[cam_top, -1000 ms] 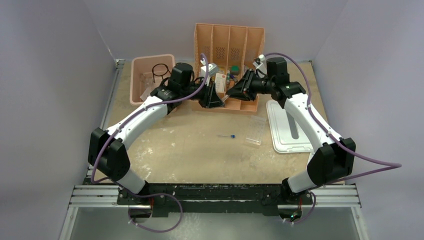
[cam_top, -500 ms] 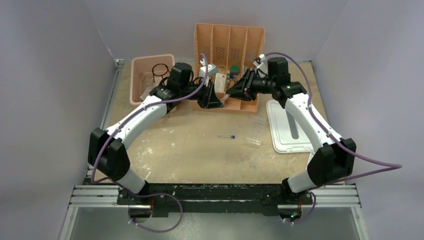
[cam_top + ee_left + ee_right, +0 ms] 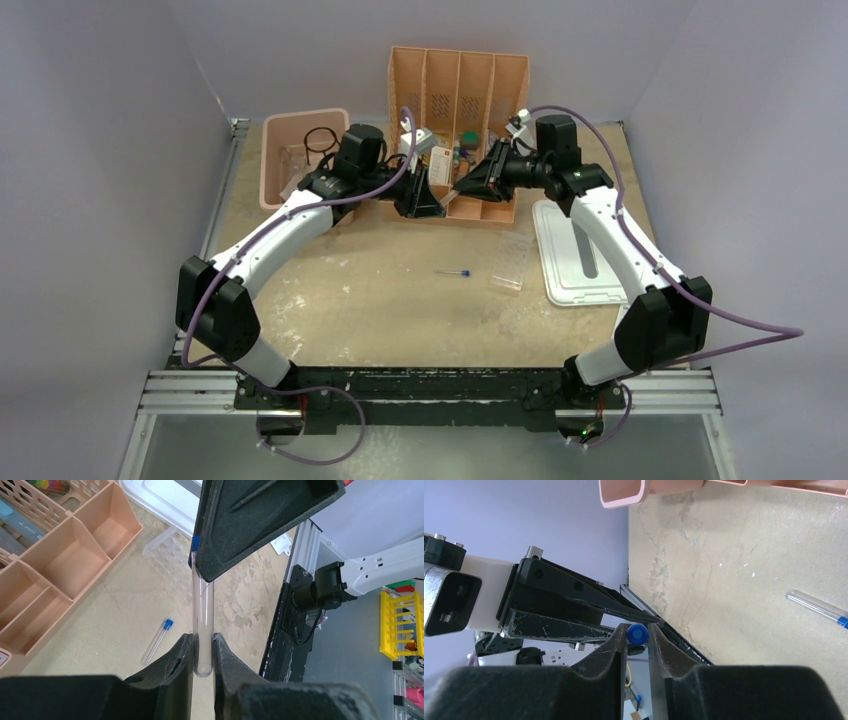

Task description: Organize the chemistry lab equipment

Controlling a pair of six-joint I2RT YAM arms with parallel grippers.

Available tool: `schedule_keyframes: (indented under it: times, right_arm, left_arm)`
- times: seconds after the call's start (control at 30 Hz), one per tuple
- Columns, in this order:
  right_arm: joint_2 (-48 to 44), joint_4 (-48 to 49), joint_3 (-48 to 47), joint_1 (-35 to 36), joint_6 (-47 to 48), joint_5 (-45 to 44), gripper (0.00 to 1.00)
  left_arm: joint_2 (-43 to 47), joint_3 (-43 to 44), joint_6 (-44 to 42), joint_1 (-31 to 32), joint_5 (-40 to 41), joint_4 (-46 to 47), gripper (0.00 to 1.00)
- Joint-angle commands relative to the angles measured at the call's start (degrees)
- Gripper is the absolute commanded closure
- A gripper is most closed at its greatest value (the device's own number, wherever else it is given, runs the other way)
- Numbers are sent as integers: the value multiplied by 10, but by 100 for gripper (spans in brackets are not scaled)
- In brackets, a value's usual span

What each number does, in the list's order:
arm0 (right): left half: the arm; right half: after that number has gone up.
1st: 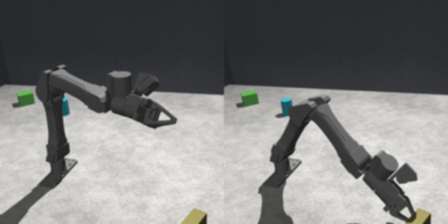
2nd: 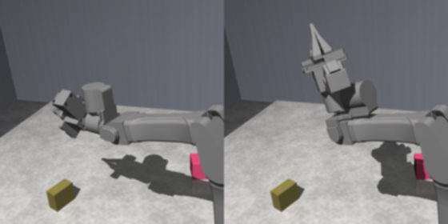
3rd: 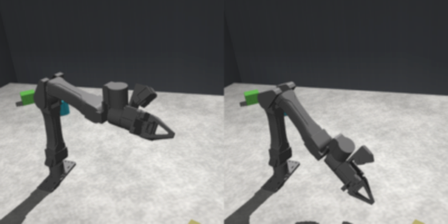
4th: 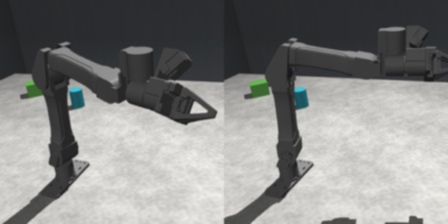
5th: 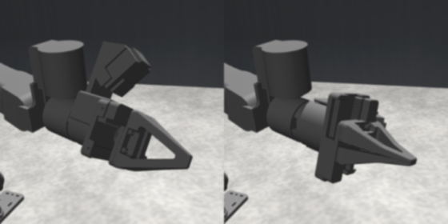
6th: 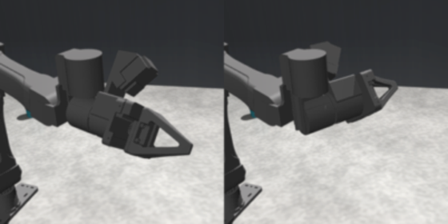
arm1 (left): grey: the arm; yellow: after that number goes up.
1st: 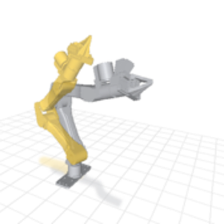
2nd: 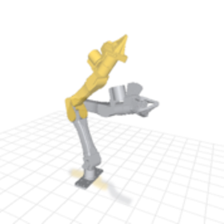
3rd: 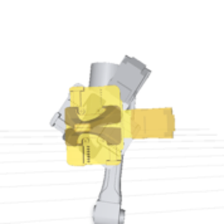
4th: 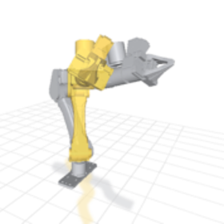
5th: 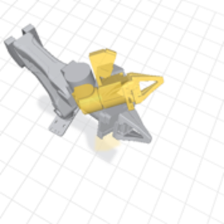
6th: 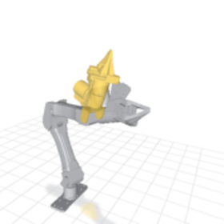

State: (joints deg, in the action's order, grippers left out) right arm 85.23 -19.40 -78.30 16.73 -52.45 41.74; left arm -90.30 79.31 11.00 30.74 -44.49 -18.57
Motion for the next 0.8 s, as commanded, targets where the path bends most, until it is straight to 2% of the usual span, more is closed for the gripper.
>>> schedule_keyframes:
  times: [0.0, 0.07, 0.13, 0.2, 0.3, 0.37, 0.47, 0.67, 0.77]
  right_arm:
    - [-7, 11, 1, -2, 14, 16, 81]
    - [-10, 7, 0, -2, 23, 1, 83]
    - [-16, -1, -1, -2, 41, -25, 83]
    - [-22, -32, -7, -2, 75, -80, 83]
    - [-34, -96, -16, -1, 147, -201, 83]
    - [-49, -129, -8, -2, 184, -303, 84]
    - [-91, -96, 44, -1, 225, -449, 84]
    - [-123, -64, 97, 23, 284, -604, 83]
    - [-114, -27, 114, 90, 324, -691, 84]
  left_arm:
    - [4, 29, -22, -3, -21, -2, 100]
    - [5, 30, -22, -2, -12, -6, 91]
    - [6, 25, -19, -2, 10, -6, 71]
    - [9, 16, -15, -3, 60, -5, 56]
    - [14, 4, -8, -6, 142, -7, 40]
    - [15, 1, -4, -9, 177, -13, 35]
    - [18, -6, 5, -12, 218, -13, 29]
    - [29, -41, 48, -17, 238, 27, 29]
    - [39, -71, 103, -16, 264, 73, 31]
